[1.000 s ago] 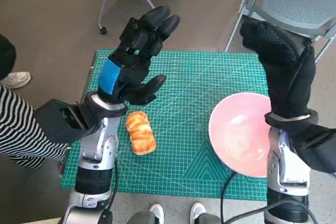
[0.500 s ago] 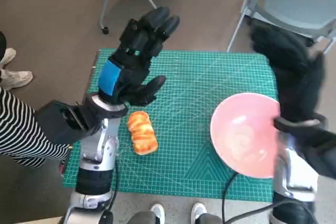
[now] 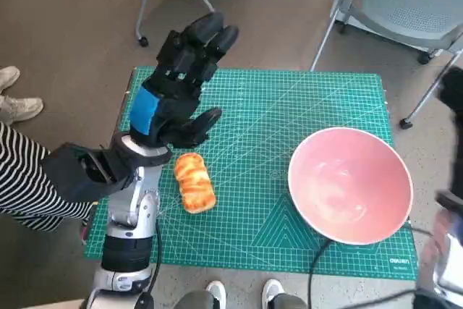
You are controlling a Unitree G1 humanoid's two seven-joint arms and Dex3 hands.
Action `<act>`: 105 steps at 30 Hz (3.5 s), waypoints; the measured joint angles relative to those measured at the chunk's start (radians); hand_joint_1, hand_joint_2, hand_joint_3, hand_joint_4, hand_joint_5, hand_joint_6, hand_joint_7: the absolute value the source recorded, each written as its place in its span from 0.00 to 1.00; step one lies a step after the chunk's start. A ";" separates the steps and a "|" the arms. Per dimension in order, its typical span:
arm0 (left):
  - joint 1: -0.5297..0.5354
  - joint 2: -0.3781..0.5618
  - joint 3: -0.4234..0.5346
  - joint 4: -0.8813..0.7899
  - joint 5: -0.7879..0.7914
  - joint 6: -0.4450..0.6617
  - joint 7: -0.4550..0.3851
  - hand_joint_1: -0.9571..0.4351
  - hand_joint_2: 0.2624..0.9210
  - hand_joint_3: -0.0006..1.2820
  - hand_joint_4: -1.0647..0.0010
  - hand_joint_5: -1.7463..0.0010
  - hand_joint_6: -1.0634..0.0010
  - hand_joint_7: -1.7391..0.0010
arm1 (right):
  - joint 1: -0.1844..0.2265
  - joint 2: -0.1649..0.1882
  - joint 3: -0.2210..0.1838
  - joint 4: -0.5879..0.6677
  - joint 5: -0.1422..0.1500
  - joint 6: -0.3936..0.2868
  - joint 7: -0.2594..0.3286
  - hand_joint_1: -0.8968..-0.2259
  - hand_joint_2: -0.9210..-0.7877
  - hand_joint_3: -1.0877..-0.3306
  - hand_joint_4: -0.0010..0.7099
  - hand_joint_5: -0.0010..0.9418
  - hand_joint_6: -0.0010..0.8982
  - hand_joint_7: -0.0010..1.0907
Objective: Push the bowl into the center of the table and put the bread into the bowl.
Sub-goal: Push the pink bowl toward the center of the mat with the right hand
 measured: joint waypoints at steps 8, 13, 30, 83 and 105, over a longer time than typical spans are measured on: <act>0.000 -0.001 0.004 0.016 0.000 -0.002 -0.003 0.30 0.99 0.20 0.97 0.85 1.00 0.70 | 0.025 0.014 -0.039 0.119 0.010 -0.051 -0.027 0.40 0.00 0.42 0.20 0.00 0.00 0.56; 0.001 -0.002 0.008 0.019 -0.001 -0.004 -0.003 0.30 1.00 0.19 0.97 0.85 1.00 0.70 | 0.025 0.031 -0.045 0.232 0.015 -0.098 -0.028 0.42 0.00 0.41 0.21 0.00 0.00 0.55; 0.000 -0.001 0.010 0.041 -0.007 -0.007 -0.021 0.30 1.00 0.19 0.96 0.86 1.00 0.70 | -0.057 0.087 -0.002 0.596 0.033 -0.196 -0.003 0.45 0.00 0.40 0.23 0.00 0.08 0.42; 0.041 0.068 0.044 0.003 0.000 -0.020 -0.014 0.30 1.00 0.20 0.89 0.93 1.00 0.71 | -0.391 0.319 0.150 0.827 0.043 -0.101 0.160 0.47 0.00 0.35 0.16 0.01 0.07 0.41; 0.043 0.074 0.039 0.001 0.022 -0.020 -0.006 0.29 1.00 0.21 0.87 0.95 1.00 0.70 | -0.450 0.263 0.152 0.705 0.031 -0.086 0.147 0.40 0.00 0.38 0.16 0.00 0.08 0.43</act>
